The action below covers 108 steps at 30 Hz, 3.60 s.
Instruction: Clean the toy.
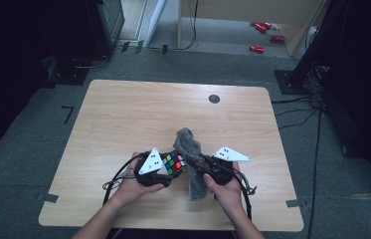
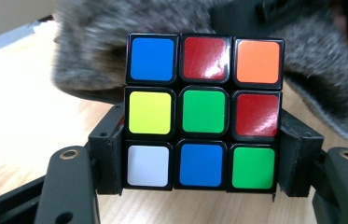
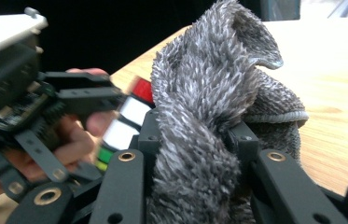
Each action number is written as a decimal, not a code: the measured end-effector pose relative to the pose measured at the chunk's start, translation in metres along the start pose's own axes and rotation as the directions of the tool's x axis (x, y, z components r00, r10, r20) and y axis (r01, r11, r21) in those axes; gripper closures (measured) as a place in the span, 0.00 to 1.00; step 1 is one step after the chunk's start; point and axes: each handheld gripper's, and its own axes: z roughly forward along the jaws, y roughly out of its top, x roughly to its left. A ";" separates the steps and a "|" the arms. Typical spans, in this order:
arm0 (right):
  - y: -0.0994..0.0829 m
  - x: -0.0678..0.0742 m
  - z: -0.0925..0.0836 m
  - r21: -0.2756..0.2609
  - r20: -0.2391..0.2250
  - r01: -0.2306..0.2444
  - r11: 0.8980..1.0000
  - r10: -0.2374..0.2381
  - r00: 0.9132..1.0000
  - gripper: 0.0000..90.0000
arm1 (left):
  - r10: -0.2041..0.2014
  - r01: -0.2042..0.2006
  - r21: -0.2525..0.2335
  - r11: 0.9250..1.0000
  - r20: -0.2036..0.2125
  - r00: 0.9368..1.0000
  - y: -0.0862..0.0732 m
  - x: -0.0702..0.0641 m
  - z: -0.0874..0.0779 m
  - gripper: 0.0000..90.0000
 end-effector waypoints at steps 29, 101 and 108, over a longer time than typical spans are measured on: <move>-0.003 0.001 0.001 -0.030 0.021 -0.038 0.999 0.039 0.999 0.74 | -0.027 0.027 -0.015 1.000 0.008 1.000 0.000 0.001 0.000 0.38; -0.030 0.028 0.025 0.044 0.052 0.571 0.820 -0.572 0.818 0.69 | -0.266 0.285 -0.126 0.950 0.150 0.952 0.004 0.037 -0.026 0.38; -0.023 0.020 0.018 0.032 0.106 0.571 0.820 -0.571 0.814 0.69 | -0.257 0.273 -0.100 0.957 0.150 0.955 0.004 0.037 -0.026 0.38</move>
